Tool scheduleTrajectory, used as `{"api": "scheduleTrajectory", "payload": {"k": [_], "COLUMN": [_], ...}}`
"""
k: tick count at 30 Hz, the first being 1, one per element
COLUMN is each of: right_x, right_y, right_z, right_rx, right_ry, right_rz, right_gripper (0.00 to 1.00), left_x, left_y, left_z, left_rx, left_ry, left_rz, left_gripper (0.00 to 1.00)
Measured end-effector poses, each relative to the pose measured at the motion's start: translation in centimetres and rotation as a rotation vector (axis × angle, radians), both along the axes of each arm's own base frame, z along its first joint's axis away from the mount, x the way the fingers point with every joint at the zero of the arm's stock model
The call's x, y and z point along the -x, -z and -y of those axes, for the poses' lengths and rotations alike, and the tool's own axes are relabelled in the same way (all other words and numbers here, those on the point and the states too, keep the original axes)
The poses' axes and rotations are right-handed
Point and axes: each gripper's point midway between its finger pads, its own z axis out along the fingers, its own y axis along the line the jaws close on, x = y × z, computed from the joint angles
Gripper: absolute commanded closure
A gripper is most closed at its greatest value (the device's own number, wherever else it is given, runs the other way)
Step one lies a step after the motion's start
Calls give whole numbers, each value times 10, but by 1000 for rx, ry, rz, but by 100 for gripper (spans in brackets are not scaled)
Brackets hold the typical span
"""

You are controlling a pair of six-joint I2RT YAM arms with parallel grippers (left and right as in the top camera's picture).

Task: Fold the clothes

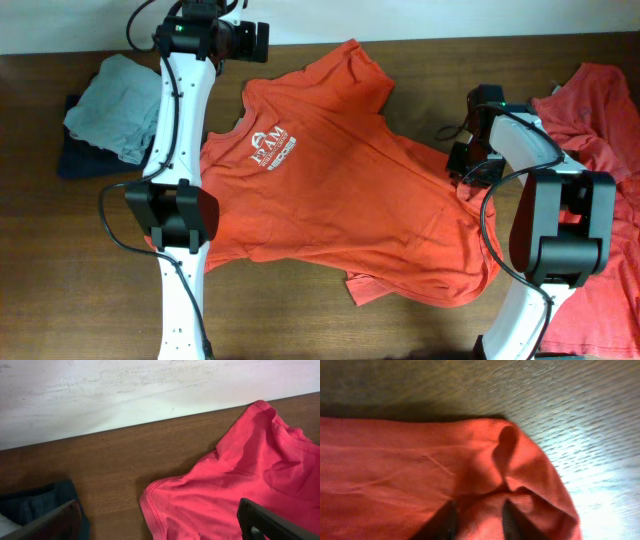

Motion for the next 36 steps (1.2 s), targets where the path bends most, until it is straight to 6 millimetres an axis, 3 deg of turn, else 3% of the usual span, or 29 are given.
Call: {"api": "scheduleTrajectory", "payload": {"k": [4, 8, 17, 29, 36], "right_x": [11, 10, -15, -6, -19], "right_y": [-2, -15, -52, -54, -56], "right_z": [9, 17, 32, 86, 113], "right_rx": [51, 96, 135, 140, 165], "right_ry": [-7, -9, -9, 37, 8], "right_rz": [-50, -66, 4, -1, 66], "right_gripper": [96, 96, 96, 96, 96], "left_x": [0, 0, 0, 0, 0], "left_y": [0, 0, 0, 0, 0], "left_z": [0, 0, 0, 0, 0], "left_rx": [0, 0, 0, 0, 0], "left_ry": [0, 0, 0, 0, 0], "left_rz": [0, 0, 0, 0, 0], "left_gripper": [1, 1, 1, 1, 1]}}
